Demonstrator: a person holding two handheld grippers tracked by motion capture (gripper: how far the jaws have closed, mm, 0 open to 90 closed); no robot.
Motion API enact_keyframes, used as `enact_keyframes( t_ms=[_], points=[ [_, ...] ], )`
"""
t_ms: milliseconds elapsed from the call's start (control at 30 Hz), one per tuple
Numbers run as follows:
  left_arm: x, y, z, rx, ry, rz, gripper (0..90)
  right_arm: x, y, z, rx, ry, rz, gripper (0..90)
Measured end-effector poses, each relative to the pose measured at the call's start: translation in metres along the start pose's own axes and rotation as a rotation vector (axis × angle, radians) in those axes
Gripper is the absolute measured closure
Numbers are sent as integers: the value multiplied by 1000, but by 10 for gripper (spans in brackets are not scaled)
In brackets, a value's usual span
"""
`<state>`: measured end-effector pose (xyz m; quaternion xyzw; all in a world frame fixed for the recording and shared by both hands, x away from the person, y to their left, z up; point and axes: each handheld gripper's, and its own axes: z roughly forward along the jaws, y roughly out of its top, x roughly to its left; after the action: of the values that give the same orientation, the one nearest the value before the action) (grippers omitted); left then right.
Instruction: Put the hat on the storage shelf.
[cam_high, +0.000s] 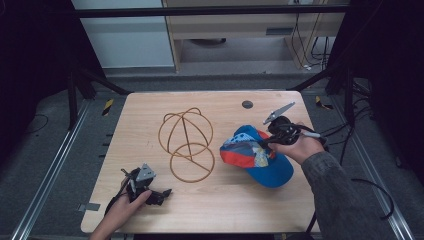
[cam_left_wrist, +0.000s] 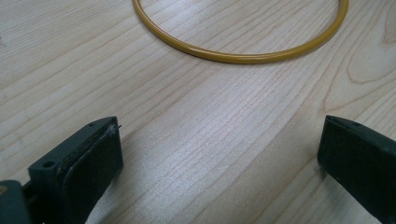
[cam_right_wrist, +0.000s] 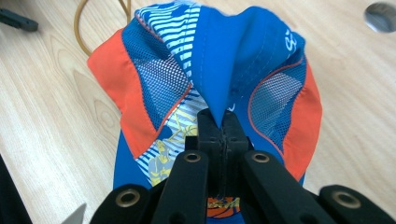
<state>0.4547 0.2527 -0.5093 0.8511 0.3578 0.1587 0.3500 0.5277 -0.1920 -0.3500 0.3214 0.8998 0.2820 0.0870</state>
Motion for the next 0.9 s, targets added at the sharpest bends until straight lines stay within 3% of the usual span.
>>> enact_keyframes(
  t_ms=[567, 900],
  points=[
    [0, 0, 0, -2, 5, -6, 0, -4, 7, -51, -93, -50, 6, 900],
    [-1, 1, 1, -1, 10, -11, 0, -7, 19, -60, -88, -67, 22, 900]
  ],
)
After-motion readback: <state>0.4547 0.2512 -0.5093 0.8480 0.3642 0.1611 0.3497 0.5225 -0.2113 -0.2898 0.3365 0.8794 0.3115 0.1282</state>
